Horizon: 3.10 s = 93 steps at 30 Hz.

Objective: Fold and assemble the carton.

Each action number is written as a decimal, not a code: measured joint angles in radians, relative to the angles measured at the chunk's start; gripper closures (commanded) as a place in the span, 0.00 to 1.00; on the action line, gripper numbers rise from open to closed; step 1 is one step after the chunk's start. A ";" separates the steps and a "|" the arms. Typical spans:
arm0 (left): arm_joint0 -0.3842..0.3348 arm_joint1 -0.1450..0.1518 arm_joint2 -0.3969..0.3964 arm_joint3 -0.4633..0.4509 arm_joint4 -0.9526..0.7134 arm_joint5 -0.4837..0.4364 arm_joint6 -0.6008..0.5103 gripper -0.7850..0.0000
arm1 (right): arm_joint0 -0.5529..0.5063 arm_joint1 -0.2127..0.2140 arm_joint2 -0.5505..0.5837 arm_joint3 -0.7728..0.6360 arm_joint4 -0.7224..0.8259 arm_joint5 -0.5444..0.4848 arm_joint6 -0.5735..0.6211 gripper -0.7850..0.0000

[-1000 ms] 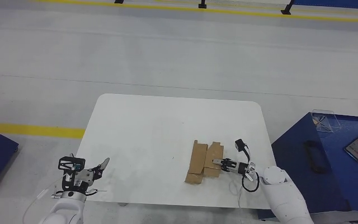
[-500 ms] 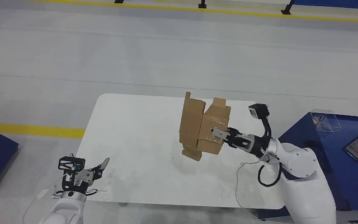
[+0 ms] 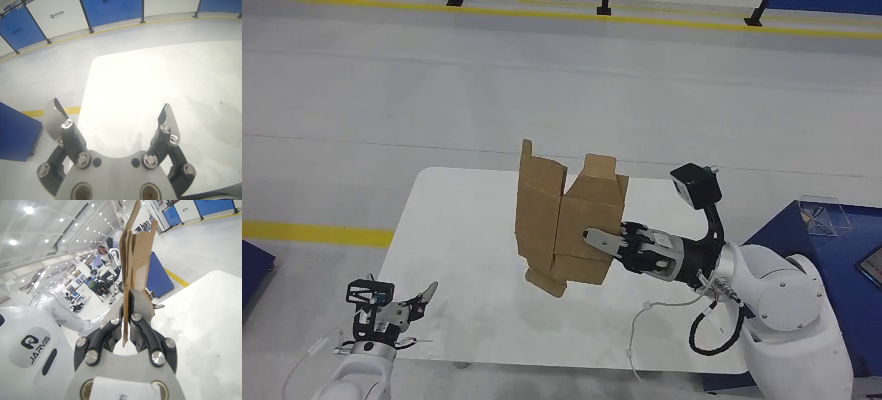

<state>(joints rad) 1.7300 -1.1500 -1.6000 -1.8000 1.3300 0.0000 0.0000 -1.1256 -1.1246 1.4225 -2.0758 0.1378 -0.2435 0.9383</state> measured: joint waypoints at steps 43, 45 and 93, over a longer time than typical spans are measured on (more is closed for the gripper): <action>0.000 0.000 0.000 0.000 0.000 0.000 0.000 0.00 | -0.067 -0.189 -0.607 0.491 2.277 1.071 0.054 1.00; 0.000 0.000 0.000 0.000 0.000 0.000 0.000 0.00 | -0.070 -0.189 -0.562 0.482 2.177 1.033 0.091 1.00; 0.000 0.000 0.000 0.000 0.000 0.000 0.000 0.00 | -0.317 -0.184 0.392 -0.105 -0.575 -0.769 -0.532 1.00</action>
<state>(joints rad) 1.7300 -1.1500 -1.6000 -1.8000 1.3300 0.0000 0.0000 -1.4430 -1.3090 1.8147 -2.1812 -0.4371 -1.0128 0.4059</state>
